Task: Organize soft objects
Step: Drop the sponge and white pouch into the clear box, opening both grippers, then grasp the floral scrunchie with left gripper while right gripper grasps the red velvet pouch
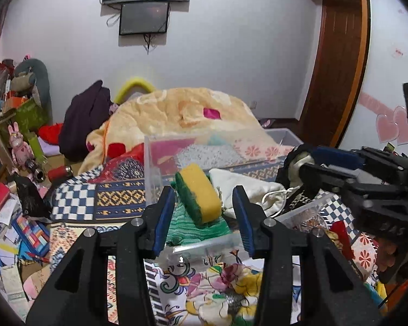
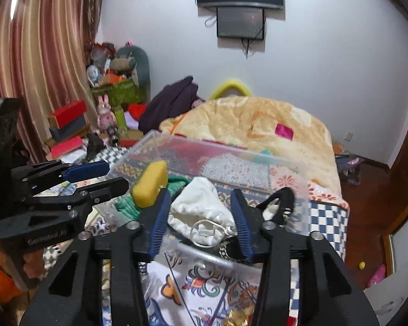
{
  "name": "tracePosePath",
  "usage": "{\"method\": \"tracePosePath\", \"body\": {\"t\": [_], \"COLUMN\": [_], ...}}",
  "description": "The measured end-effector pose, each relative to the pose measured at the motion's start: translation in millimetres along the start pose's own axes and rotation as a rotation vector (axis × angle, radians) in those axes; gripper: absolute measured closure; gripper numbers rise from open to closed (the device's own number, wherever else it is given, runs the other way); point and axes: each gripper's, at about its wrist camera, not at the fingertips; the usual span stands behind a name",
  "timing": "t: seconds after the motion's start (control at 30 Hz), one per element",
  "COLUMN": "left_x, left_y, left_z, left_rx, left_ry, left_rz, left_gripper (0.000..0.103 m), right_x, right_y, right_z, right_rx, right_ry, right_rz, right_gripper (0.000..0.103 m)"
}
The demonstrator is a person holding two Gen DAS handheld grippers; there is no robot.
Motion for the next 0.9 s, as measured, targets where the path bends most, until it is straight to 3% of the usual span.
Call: {"method": "tracePosePath", "body": {"t": [0.17,0.33,0.5,0.7,0.9], "left_x": [-26,-39,-35,-22,-5], "left_y": [5,24,43,67,93], "left_z": [-5,-8,-10,-7,10], "left_rx": [0.018,0.027,0.046,0.076,0.009], "left_ry": [0.004,0.009,0.017,-0.017,-0.017], "left_rz": [-0.038,-0.048,-0.016,0.035,0.115], "left_gripper": [0.046,0.035,0.034,0.034,0.034], "right_x": [-34,-55,-53,-36,-29], "right_y": [7,30,55,81,109], "right_z": [-2,-10,-21,-28,-40], "right_rx": [0.017,0.027,0.093,0.148,0.192], "right_ry": [0.01,0.083,0.095,0.123,0.147], "right_rz": [-0.067,-0.086,-0.052,0.015,0.09], "right_gripper": [0.047,0.035,0.025,0.024,0.024]}}
Point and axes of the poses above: each gripper's, at about its wrist camera, not at the fingertips, and x roughly the way its jaws point, z to its left, y to its underside, and after that the axes turned 3 degrees about -y, right-handed
